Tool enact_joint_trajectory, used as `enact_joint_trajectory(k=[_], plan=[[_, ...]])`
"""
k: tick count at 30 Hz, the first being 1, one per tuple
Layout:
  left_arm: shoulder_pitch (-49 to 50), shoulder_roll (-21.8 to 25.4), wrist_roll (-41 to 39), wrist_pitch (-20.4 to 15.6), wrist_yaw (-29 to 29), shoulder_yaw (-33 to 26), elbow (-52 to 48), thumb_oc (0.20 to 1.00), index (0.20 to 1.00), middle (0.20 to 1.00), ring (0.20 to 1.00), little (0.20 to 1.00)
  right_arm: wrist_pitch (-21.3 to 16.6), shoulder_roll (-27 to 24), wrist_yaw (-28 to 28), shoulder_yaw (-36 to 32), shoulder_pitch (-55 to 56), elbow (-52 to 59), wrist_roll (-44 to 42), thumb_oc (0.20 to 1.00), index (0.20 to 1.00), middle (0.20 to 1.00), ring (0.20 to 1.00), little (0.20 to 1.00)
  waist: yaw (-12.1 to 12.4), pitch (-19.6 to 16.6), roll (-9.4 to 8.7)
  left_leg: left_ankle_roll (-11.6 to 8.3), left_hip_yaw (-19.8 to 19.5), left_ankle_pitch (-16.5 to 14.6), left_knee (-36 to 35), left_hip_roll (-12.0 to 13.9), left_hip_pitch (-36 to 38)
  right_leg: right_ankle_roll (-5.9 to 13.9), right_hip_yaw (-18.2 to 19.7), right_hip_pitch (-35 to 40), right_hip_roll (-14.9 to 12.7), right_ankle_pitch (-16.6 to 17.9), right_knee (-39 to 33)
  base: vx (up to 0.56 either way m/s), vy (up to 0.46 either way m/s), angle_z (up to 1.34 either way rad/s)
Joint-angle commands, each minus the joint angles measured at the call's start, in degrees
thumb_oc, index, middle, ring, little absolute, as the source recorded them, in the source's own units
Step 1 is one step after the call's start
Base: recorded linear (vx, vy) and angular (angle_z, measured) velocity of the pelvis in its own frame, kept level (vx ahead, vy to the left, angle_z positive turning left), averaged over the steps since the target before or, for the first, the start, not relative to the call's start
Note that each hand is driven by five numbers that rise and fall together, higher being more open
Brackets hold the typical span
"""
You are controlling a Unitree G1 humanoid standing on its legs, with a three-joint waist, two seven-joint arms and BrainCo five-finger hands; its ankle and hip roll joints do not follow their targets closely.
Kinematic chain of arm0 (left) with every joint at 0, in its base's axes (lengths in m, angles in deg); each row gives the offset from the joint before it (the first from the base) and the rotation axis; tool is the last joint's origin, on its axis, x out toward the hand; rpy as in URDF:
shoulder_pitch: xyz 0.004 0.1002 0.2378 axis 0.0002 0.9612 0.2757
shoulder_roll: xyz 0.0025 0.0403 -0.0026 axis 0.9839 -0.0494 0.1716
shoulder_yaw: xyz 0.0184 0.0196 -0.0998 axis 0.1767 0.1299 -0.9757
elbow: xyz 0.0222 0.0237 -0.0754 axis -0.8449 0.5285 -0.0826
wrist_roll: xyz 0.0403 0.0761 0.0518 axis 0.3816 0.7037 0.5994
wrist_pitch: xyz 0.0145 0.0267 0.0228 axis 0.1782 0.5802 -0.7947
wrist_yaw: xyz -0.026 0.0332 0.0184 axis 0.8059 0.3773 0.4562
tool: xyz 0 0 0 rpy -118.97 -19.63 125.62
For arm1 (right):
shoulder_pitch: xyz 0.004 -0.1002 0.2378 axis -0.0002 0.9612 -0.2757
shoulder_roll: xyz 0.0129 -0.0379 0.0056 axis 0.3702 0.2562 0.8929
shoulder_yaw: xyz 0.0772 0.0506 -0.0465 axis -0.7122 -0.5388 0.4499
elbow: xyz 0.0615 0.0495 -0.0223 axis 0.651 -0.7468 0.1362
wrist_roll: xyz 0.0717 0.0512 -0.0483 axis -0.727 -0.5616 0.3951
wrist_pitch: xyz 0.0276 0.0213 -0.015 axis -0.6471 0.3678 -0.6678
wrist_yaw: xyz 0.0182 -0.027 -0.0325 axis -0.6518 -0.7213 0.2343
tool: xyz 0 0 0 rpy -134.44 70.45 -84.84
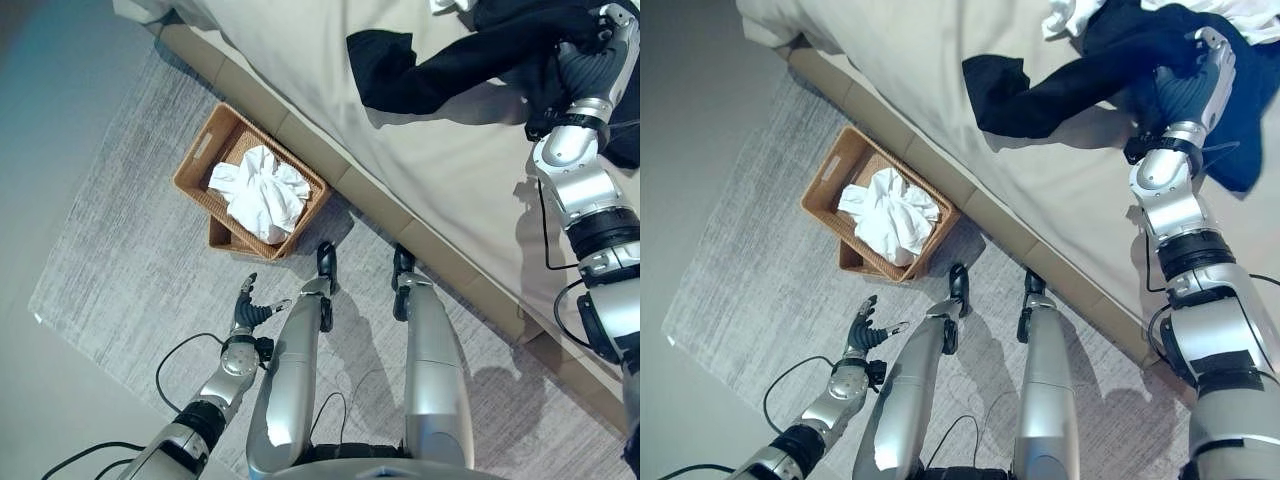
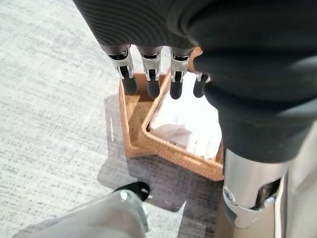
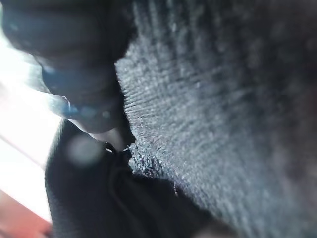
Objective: Pick up clothes into the bucket
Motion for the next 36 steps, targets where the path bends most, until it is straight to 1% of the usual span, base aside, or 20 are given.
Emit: enact_joint_trajectory(k=[1, 4, 5, 8, 9, 12, 14, 15, 16, 17, 19, 20, 21, 22, 25, 27, 29, 30, 34, 36], plan=[[5.26, 0.65, 1.18, -0.78, 0.62, -3.63, 2.03, 1.000, 1.000, 1.000, 1.000, 1.000, -5.80, -0.78, 1.00, -5.51, -0.07, 8.10, 0.61, 0.200, 0.200, 0.200, 0.200, 0.200, -0.04, -0.71, -3.43, -2.12, -2.18, -0.06, -3.05, 1.06, 7.05, 2.76, -1.72, 10.15, -0.68, 0.54, -4.14, 0.01, -0.007, -0.13], [5.63, 1.10, 1.69, -0.83, 1.43, -4.88, 2.70, 1.000, 1.000, 1.000, 1.000, 1.000, -6.10, -0.75, 0.12, -6.91, 1.67, 10.99, 1.03, 0.200, 0.200, 0.200, 0.200, 0.200, 0.00, -0.71, -4.27, -2.22, -2.11, 0.74, -5.53, 1.51, 10.95, 3.17, -2.12, 14.30, -0.15, 2.06, -7.52, 0.02, 0.000, -0.09], [6.17, 1.45, 2.10, -0.75, 2.12, -6.28, 2.21, 1.000, 1.000, 1.000, 1.000, 1.000, -6.29, -1.30, -0.68, -8.73, 3.65, 14.05, 1.58, 0.200, 0.200, 0.200, 0.200, 0.200, 0.10, -0.71, -5.11, -2.40, -1.84, 0.58, -7.60, 1.87, 15.79, 3.79, -2.39, 19.55, 0.30, 2.80, -10.75, 0.05, 0.009, -0.08], [7.22, 2.06, 2.54, -1.03, 2.81, -6.86, 1.09, 1.000, 1.000, 1.000, 1.000, 1.000, -6.24, -1.63, -0.79, -10.57, 5.55, 16.73, 2.37, 0.200, 0.200, 0.200, 0.200, 0.200, 0.32, -1.20, -5.46, -2.43, -1.72, 1.04, -9.51, 1.89, 19.07, 4.08, -2.82, 23.17, 0.41, 3.89, -13.33, 0.08, 0.020, -0.10], [8.04, 2.96, 2.76, -1.33, 3.42, -7.73, -0.66, 1.000, 1.000, 1.000, 1.000, 1.000, -6.06, -3.04, -1.00, -12.01, 6.31, 18.41, 3.17, 0.200, 0.200, 0.200, 0.200, 0.200, 0.56, -3.49, -5.96, -2.54, -1.60, 0.55, -10.77, 1.93, 21.82, 4.54, -2.94, 26.54, 0.70, 4.28, -15.70, 0.07, 0.018, -0.06], [9.45, 4.17, 2.75, -1.81, 4.15, -8.57, -3.94, 1.000, 1.000, 1.000, 1.000, 1.000, -5.46, -4.20, -1.33, -12.75, 6.23, 19.30, 4.00, 0.200, 0.200, 0.200, 0.200, 0.200, 0.87, -5.52, -6.32, -2.60, -1.31, 0.65, -11.94, 2.00, 23.70, 4.85, -3.09, 28.77, 0.78, 5.07, -17.84, 0.13, 0.038, -0.06], [11.01, 5.87, 1.75, -2.74, 5.28, -9.91, -9.17, 1.000, 1.000, 1.000, 1.000, 1.000, -4.51, -7.46, -1.66, -12.03, 2.67, 17.60, 4.27, 0.200, 0.200, 0.200, 0.200, 0.200, 1.64, -9.00, -6.84, -2.67, -0.95, -0.13, -13.30, 2.15, 27.04, 5.23, -3.15, 32.56, 1.21, 5.08, -20.70, 0.13, 0.038, -0.05], [11.02, 5.86, 1.74, -2.68, 5.29, -9.98, -9.26, 1.000, 1.000, 1.000, 1.000, 1.000, -4.55, -7.47, -1.66, -11.91, 2.48, 17.49, 4.23, 0.200, 0.200, 0.200, 0.200, 0.200, 1.57, -9.01, -6.87, -2.64, -0.93, 0.24, -13.50, 2.10, 26.94, 5.22, -3.15, 32.48, 1.17, 5.42, -20.93, 0.11, 0.030, -0.05], [11.66, 7.40, 1.67, -3.38, 6.01, -10.26, -13.66, 1.000, 1.000, 1.000, 1.000, 1.000, -3.80, -9.94, -1.92, -10.63, -0.95, 15.89, 4.22, 0.200, 0.200, 0.200, 0.200, 0.200, 1.95, -11.31, -7.53, -2.74, -0.87, -0.21, -14.41, 2.21, 29.04, 5.40, -3.36, 34.71, 1.46, 4.92, -21.68, 0.06, 0.013, -0.03], [11.67, 7.36, 1.67, -3.30, 6.02, -10.36, -13.79, 1.000, 1.000, 1.000, 1.000, 1.000, -3.88, -9.96, -1.93, -10.40, -1.29, 15.67, 4.15, 0.200, 0.200, 0.200, 0.200, 0.200, 1.86, -11.24, -7.53, -2.72, -0.85, 0.17, -14.62, 2.15, 29.01, 5.40, -3.36, 34.68, 1.41, 5.23, -21.88, 0.16, 0.015, -0.03], [11.99, 8.36, 1.36, -3.37, 6.73, -10.73, -16.16, 1.000, 1.000, 1.000, 1.000, 1.000, -3.34, -11.43, -2.91, -8.58, -4.16, 13.61, 3.43, 0.200, 0.200, 0.200, 0.200, 0.200, 1.97, -13.32, -8.01, -2.75, -0.91, 0.07, -15.54, 2.17, 30.75, 5.44, -3.81, 36.54, 1.54, 4.94, -22.46, 0.11, 0.011, 0.00], [11.82, 9.47, -0.41, -3.76, 7.56, -11.10, -21.27, 1.000, 1.000, 1.000, 1.000, 1.000, -2.31, -14.16, -4.15, -4.75, -9.56, 9.17, 1.90, 0.200, 0.200, 0.200, 0.200, 0.200, 2.13, -15.56, -8.73, -2.81, -1.01, -0.02, -16.38, 2.29, 32.30, 5.47, -4.19, 38.25, 1.60, 4.68, -23.04, 0.07, 0.013, 0.03], [11.97, 9.41, -0.45, -3.64, 7.60, -11.23, -21.48, 1.000, 1.000, 1.000, 1.000, 1.000, -2.43, -14.14, -4.19, -4.33, -10.01, 8.83, 1.76, 0.200, 0.200, 0.200, 0.200, 0.200, 2.02, -15.54, -8.64, -2.81, -1.02, 0.00, -16.50, 2.29, 32.42, 5.47, -4.21, 38.36, 1.61, 4.69, -23.13, 0.15, 0.032, 0.09], [11.94, 10.92, -0.77, -3.71, 7.87, -11.76, -26.66, 1.000, 1.000, 1.000, 1.000, 1.000, -0.74, -15.75, -5.33, -0.34, -15.93, 5.83, 1.42, 0.200, 0.200, 0.200, 0.200, 0.200, 1.82, -17.64, -9.27, -2.90, -1.00, -0.30, -17.19, 2.44, 34.07, 5.59, -4.35, 39.86, 1.70, 4.43, -23.50, 0.08, 0.021, 0.10], [12.09, 11.62, -1.45, -3.51, 8.71, -11.78, -31.52, 1.000, 1.000, 1.000, 1.000, 1.000, -0.27, -15.72, -5.70, 3.27, -21.00, 1.85, 0.17, 0.200, 0.200, 0.200, 0.200, 0.200, 1.61, -19.59, -9.68, -2.89, -0.80, -0.60, -17.71, 2.72, 35.33, 5.65, -4.48, 41.16, 1.74, 4.31, -24.08, 0.12, 0.023, 0.06], [10.94, 13.11, -4.81, -3.80, 11.34, -11.18, -36.30, 1.000, 1.000, 1.000, 1.000, 1.000, 0.99, -15.85, -6.95, 8.97, -28.48, -4.15, -0.60, 0.200, 0.200, 0.200, 0.200, 0.200, 1.40, -22.47, -10.85, -2.99, -0.55, -1.07, -18.04, 3.00, 36.85, 5.68, -4.63, 42.98, 1.87, 4.05, -24.71, 0.12, 0.015, 0.02], [10.33, 13.11, -5.93, -3.57, 12.29, -11.16, -37.94, 1.000, 1.000, 1.000, 1.000, 1.000, 0.72, -15.38, -7.26, 11.76, -32.16, -6.72, -1.28, 0.200, 0.200, 0.200, 0.200, 0.200, 1.07, -23.24, -10.71, -3.04, -0.38, -1.23, -18.42, 3.14, 37.59, 5.72, -4.65, 43.67, 1.97, 4.03, -25.08, 0.09, 0.003, 0.01], [9.22, 14.06, -6.86, -3.80, 13.50, -10.88, -40.60, 1.000, 1.000, 1.000, 1.000, 1.000, 0.64, -14.58, -8.34, 14.45, -35.37, -9.98, -2.63, 0.200, 0.200, 0.200, 0.200, 0.200, 0.90, -24.92, -11.09, -3.09, -0.32, -1.41, -19.19, 3.41, 38.74, 5.76, -4.67, 44.64, 2.12, 4.00, -25.89, 0.09, 0.005, -0.03], [6.24, 15.14, -7.52, -4.05, 14.54, -10.05, -44.78, 1.000, 1.000, 1.000, 1.000, 1.000, 0.07, -13.51, -9.58, 17.63, -38.64, -10.80, -4.14, 0.200, 0.200, 0.200, 0.200, 0.200, 0.62, -26.66, -11.34, -3.25, -0.17, -1.49, -19.86, 3.63, 39.80, 5.80, -4.62, 45.58, 2.25, 3.99, -26.43, 0.06, -0.008, -0.05], [1.63, 16.19, -8.43, -4.06, 15.81, -8.34, -48.14, 1.000, 1.000, 1.000, 1.000, 1.000, -1.07, -12.40, -10.92, 18.82, -38.68, -7.40, -5.94, 0.200, 0.200, 0.200, 0.200, 0.200, -0.08, -27.94, -11.20, -3.27, -0.16, -1.49, -20.29, 3.74, 40.70, 5.73, -4.57, 46.31, 2.37, 3.75, -26.37, 0.05, -0.004, -0.02]])
